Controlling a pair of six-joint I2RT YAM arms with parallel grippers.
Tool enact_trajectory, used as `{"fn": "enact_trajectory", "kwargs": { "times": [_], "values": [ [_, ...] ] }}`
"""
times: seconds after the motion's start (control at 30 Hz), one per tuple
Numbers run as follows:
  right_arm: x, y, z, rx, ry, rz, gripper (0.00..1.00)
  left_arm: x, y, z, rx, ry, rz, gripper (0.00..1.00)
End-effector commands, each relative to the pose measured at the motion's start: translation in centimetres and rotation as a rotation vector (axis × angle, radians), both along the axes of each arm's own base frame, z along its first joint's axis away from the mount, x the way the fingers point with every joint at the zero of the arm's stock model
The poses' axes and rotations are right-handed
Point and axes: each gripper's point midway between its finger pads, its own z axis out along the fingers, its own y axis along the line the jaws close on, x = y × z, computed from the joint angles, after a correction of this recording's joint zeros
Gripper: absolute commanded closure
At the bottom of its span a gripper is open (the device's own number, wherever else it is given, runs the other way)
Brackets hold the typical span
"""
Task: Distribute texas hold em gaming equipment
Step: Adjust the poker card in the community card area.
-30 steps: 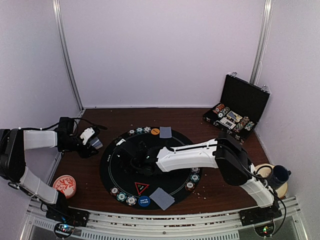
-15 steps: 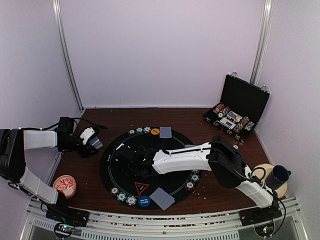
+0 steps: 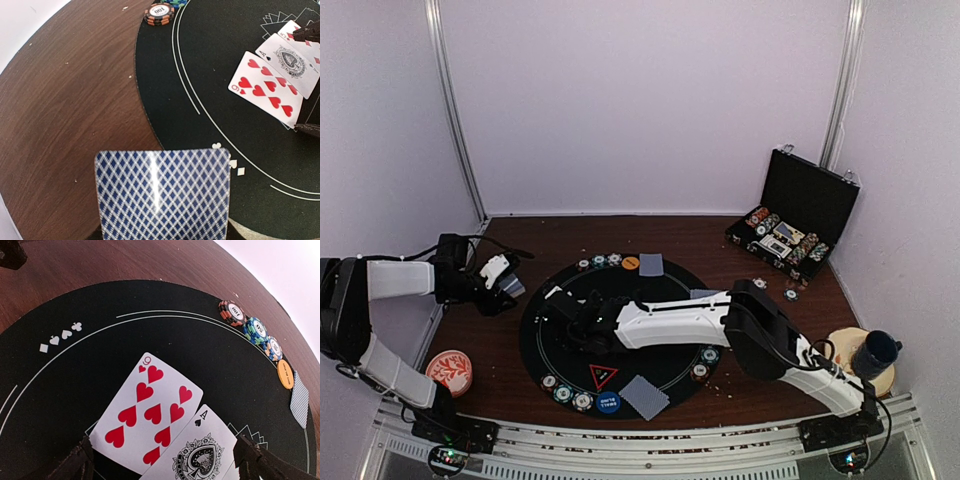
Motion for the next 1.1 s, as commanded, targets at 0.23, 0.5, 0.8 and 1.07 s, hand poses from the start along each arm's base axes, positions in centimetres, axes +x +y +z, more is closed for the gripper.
{"fn": "enact_trajectory", "kwargs": {
  "times": [0.23, 0.5, 0.8, 1.07],
  "values": [
    [0.6, 0.4, -2.2, -0.054, 0.012, 0.022, 0.0, 0.9, 0.1, 0.5, -0.01, -0.041, 0.006, 0.91],
    [2.5, -0.4, -1.8, -0.036, -0.007, -0.031, 0.0, 0.9, 0.1, 0.4, -0.012, -0.04, 0.005, 0.91],
    [0.5, 1.7, 3.5, 0.168, 0.05, 0.083, 0.0, 1.0, 0.2, 1.0, -0.01, -0.054, 0.008, 0.91],
    [-0.9, -2.8, 11.5, 0.357, 0.049, 0.0, 0.0, 0.8, 0.0, 2.3, -0.01, -0.081, -0.006, 0.91]
  ]
}}
